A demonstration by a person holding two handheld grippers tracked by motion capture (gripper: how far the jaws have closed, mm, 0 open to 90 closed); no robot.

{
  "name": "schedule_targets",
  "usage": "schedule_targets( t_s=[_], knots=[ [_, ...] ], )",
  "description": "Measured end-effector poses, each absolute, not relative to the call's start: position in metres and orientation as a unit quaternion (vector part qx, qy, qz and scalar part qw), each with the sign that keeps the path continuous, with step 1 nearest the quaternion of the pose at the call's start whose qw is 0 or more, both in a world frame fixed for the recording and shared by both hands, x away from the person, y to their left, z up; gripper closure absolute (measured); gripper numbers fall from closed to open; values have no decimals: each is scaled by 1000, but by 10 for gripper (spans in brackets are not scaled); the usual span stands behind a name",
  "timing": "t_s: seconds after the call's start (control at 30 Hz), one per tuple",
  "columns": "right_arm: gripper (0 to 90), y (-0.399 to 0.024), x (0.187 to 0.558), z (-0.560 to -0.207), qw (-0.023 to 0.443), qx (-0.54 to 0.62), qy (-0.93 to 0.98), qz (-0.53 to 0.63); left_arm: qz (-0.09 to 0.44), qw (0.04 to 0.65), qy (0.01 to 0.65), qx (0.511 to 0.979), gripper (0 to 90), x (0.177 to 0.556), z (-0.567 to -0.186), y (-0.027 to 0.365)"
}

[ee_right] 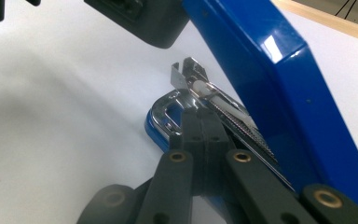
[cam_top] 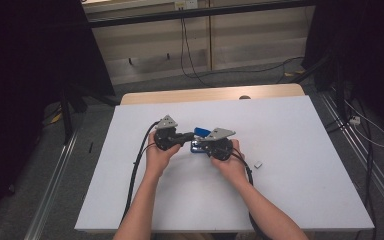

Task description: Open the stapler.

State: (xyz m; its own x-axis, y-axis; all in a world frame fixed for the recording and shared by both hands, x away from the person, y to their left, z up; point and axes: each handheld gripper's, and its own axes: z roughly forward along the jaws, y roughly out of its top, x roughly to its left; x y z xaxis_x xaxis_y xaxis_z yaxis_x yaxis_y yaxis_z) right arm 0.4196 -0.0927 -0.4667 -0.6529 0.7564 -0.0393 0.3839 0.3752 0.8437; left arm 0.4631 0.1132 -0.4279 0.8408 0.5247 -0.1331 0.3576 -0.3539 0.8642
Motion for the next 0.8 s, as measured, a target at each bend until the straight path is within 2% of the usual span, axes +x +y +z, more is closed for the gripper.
schedule_targets(
  t_s=[0.4, 0.8],
  knots=[
    [900, -94, 420, -466, 208, 366, 792, 442, 82, 505, 272, 815, 900, 463, -427, 112],
    [900, -85, 422, -459, 234, 380, 763, 467, 82, 505, 267, 817, 897, 462, -426, 111]
  ],
)
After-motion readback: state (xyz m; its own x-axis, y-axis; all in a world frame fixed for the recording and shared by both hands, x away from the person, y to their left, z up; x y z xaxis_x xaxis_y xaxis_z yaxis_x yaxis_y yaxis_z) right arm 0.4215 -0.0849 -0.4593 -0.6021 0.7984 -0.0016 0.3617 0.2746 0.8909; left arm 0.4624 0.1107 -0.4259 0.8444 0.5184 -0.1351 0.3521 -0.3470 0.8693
